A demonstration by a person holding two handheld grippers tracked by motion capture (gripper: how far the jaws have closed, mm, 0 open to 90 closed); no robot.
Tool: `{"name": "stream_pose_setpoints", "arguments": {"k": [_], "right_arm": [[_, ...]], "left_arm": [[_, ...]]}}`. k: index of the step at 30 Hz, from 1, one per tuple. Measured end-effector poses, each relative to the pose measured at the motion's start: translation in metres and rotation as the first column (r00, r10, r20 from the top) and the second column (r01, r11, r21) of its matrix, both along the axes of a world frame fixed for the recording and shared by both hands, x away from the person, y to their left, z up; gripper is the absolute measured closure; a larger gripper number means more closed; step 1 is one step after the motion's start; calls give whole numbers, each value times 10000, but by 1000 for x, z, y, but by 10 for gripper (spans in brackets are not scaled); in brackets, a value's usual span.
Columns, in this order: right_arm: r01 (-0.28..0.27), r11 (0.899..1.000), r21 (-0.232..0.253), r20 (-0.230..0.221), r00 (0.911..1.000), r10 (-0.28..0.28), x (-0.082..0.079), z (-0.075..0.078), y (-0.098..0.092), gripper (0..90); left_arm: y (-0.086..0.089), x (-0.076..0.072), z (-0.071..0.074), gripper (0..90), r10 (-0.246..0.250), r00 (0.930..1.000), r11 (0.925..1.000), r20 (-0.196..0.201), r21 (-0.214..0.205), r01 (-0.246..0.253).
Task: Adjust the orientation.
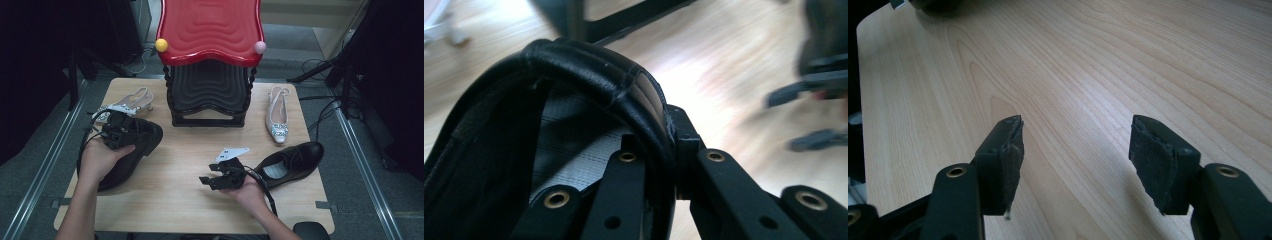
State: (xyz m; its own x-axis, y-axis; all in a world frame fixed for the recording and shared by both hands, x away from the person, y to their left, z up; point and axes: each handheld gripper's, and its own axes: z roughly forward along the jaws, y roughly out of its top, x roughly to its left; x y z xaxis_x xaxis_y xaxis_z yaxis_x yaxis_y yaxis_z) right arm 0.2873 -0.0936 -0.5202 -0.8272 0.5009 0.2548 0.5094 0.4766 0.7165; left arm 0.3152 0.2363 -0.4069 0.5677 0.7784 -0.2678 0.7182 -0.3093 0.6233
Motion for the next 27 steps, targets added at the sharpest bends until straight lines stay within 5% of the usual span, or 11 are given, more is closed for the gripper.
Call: {"name": "stream_pose_setpoints", "arguments": {"k": [3, 9, 20, 24, 27], "right_arm": [[-38, 10000, 27, 4, 10000, 38, -1, 0, 0, 394], [13, 9998, 198, -25, 10000, -13, -3, 4, -2, 394], [221, 9990, 381, 155, 9996, -227, -8, 10, -12, 398], [354, 9985, 408, 73, 9993, -357, -7, 9, -16, 399], [364, 9985, 398, 55, 9993, -367, -9, 8, -17, 400]], "left_arm": [[-11, -2, 4, 865, -192, 9998, 9994, -53, -294, 191], [-43, 1, 2, 864, -748, 9962, 9972, -446, -86, 745], [-119, 16, -13, 860, -2348, 9683, 9714, -851, 170, 2370], [-135, 25, -25, 850, -2309, 9684, 9708, -938, 448, 2358], [-140, 33, -38, 838, -2213, 9673, 9743, -1241, 134, 2247]]}}
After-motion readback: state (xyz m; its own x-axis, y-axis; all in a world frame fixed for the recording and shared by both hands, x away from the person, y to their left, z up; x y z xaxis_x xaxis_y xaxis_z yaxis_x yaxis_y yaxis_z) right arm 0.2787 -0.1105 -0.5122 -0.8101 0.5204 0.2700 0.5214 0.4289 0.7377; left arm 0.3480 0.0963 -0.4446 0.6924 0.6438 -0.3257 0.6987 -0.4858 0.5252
